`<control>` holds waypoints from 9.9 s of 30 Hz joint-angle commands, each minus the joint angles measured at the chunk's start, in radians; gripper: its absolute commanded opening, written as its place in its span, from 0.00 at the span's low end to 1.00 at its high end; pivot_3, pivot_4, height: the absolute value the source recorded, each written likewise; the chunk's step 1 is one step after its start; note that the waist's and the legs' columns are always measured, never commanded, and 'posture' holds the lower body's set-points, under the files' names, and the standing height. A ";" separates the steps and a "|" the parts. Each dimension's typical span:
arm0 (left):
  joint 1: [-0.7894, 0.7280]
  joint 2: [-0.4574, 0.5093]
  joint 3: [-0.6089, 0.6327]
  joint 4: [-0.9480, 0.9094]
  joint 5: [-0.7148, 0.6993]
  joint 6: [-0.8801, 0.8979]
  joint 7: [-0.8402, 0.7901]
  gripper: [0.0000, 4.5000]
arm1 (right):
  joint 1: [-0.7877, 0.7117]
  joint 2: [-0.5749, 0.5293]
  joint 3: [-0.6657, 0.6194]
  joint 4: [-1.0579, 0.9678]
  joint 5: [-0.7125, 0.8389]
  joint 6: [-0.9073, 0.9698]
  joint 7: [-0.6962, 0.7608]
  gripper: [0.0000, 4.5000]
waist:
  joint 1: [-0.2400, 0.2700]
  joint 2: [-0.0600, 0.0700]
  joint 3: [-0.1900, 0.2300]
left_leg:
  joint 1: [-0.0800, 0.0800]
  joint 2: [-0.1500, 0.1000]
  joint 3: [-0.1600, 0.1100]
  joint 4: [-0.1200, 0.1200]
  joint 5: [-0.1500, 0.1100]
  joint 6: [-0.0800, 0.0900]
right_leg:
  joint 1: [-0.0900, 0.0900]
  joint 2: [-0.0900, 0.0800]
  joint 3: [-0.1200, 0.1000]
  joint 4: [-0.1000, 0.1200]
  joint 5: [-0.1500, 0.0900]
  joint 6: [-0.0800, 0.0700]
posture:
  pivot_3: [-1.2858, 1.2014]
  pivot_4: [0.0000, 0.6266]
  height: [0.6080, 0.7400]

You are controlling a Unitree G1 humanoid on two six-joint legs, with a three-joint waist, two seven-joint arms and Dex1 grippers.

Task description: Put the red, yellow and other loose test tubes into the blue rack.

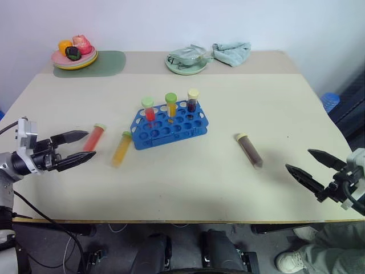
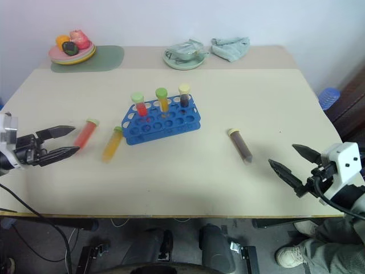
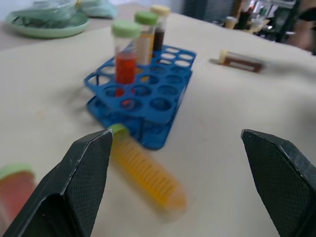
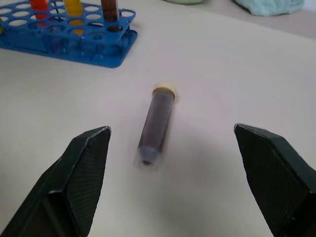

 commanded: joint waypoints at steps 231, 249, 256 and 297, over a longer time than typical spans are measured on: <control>0.320 -0.381 0.054 -0.775 -0.073 0.166 0.930 0.96 | -0.845 0.439 0.676 0.553 -0.447 -0.349 -0.046 0.95 | -0.021 0.003 0.002 | -0.002 -0.001 -0.001 -0.004 0.003 -0.004 | -0.006 0.001 -0.001 0.002 0.001 0.000 | 0.52 0.24 1.00; -0.122 -0.040 -0.002 -0.689 -0.172 1.201 1.354 0.96 | -0.578 -0.043 0.520 0.120 -0.121 -0.152 0.385 0.95 | 0.001 -0.006 0.007 | -0.001 -0.001 -0.001 -0.004 0.002 -0.003 | -0.004 0.001 -0.001 0.001 0.001 0.000 | 0.52 0.24 1.00; -0.361 -0.036 -0.151 -0.532 -0.133 1.433 1.324 0.96 | -0.588 -0.042 0.520 0.125 -0.143 -0.186 0.374 0.95 | 0.001 -0.008 0.009 | -0.002 -0.001 -0.001 -0.004 0.005 -0.009 | -0.005 0.001 -0.001 0.001 0.001 0.000 | 0.52 0.24 1.00; -0.504 -0.150 -0.291 -0.311 -0.190 1.443 1.391 0.96 | -0.613 -0.039 0.524 0.071 -0.115 -0.125 0.294 0.95 | 0.024 -0.008 0.009 | -0.016 -0.001 -0.001 0.005 0.006 -0.010 | -0.016 0.001 -0.002 0.005 0.001 0.001 | 0.52 0.24 1.00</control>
